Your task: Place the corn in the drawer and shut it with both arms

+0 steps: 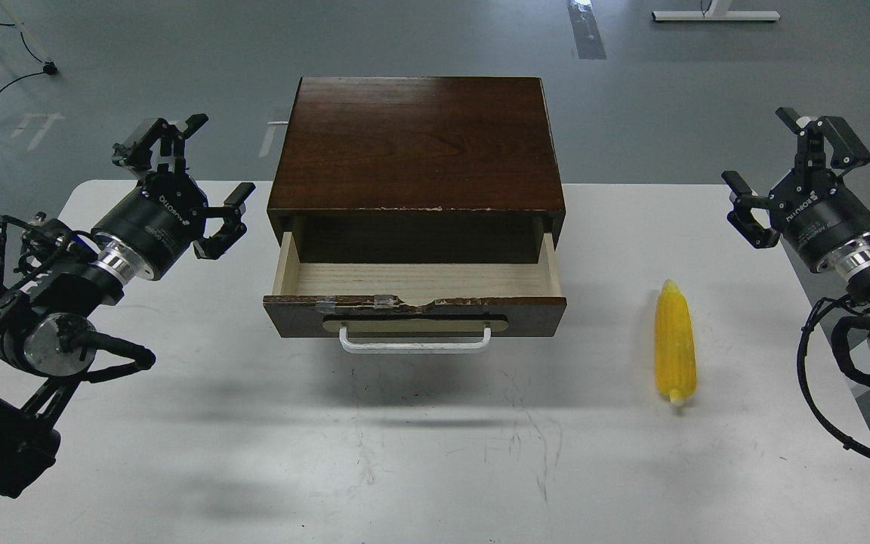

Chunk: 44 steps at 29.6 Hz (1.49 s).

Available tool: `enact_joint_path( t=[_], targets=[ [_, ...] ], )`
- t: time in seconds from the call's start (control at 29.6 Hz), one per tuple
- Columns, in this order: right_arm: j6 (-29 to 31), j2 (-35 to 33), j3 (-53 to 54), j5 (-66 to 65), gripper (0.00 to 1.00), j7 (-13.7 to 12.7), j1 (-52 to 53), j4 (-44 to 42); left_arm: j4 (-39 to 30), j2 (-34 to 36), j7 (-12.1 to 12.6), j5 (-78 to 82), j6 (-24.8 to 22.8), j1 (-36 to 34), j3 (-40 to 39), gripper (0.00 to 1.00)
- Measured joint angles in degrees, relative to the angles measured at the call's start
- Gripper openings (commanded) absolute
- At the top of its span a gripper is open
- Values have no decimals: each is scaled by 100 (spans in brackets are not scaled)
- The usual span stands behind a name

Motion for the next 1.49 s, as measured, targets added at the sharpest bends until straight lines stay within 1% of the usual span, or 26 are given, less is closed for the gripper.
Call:
enact_joint_path(
  t=[0.44, 0.64, 0.71, 0.74, 0.91, 0.98, 1.11, 1.32, 1.42, 1.49],
  targets=[
    [-17, 2, 2, -12, 100, 0, -10, -21, 47, -13, -6, -6, -31, 75, -59, 100],
    [38, -12, -56, -37, 100, 0, -10, -64, 208, 35, -45, -13, -258, 50, -88, 100],
    [38, -26, -73, -54, 100, 0, -9, -130, 311, 48, -145, -13, -260, 29, -115, 100],
    [38, -25, -81, -60, 100, 0, -8, -191, 384, 47, -253, -11, -261, 17, -115, 100],
    [38, -30, -92, -67, 100, 0, 6, -372, 516, 21, -1002, -6, -167, -3, -74, 100],
    [38, -37, -93, -68, 100, 0, 6, -379, 516, 66, -1143, -10, -151, 3, -75, 100],
    [48, -40, -95, -68, 100, 0, 1, -354, 468, 157, -1258, -4, -180, 64, -79, 100],
    [65, -103, -246, -117, 100, 0, 28, -127, 279, 169, -1262, 56, -191, 177, -25, 100],
    [68, -467, -304, -257, 100, 0, 55, 287, 130, 165, -1258, 90, -191, 284, -17, 100],
    [68, -804, -307, -589, 100, 0, 103, 657, 63, 151, -1256, 145, -191, 337, -15, 100]
  ],
)
